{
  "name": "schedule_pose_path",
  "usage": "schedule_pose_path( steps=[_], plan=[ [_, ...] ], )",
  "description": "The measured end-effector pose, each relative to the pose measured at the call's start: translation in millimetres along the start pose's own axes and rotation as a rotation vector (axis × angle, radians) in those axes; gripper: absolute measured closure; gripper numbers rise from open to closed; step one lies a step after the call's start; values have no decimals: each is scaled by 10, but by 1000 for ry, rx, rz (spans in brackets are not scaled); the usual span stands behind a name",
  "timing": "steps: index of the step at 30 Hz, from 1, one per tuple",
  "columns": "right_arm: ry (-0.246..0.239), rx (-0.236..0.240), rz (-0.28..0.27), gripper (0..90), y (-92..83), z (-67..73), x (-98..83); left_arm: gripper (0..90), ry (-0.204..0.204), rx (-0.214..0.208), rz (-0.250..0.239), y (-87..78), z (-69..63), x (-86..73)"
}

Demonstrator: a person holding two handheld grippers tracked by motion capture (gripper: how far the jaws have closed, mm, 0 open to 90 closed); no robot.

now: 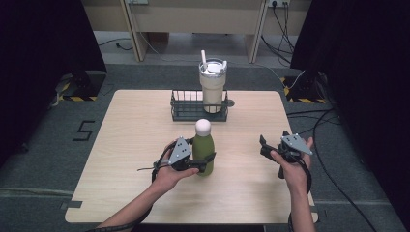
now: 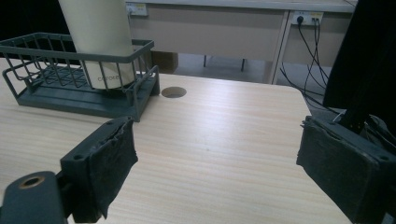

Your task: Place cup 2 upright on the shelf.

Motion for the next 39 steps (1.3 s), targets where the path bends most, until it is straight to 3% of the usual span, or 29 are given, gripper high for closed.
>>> schedule_pose_path(
  steps=[9, 15, 39],
  plan=[
    [3, -2, -2, 116, -1, -11, 2, 209, -1, 4, 8, -10, 3, 9],
    [7, -7, -4, 118, -3, -25, 5, 209, 25, 16, 14, -30, 36, 18],
    [15, -17, 0, 127, 5, -34, 0, 210, 38, 78, 2, -141, 317, 219]
  ],
)
Point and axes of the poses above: each handheld gripper's, and its own axes: y roughly forward along the jaws, x roughly out of its top, z roughly to its left, the point moved 9 cm from there along y, roughly forward along the jaws, and after that the axes turned 2 degrees about y, right-handed, at the moved point
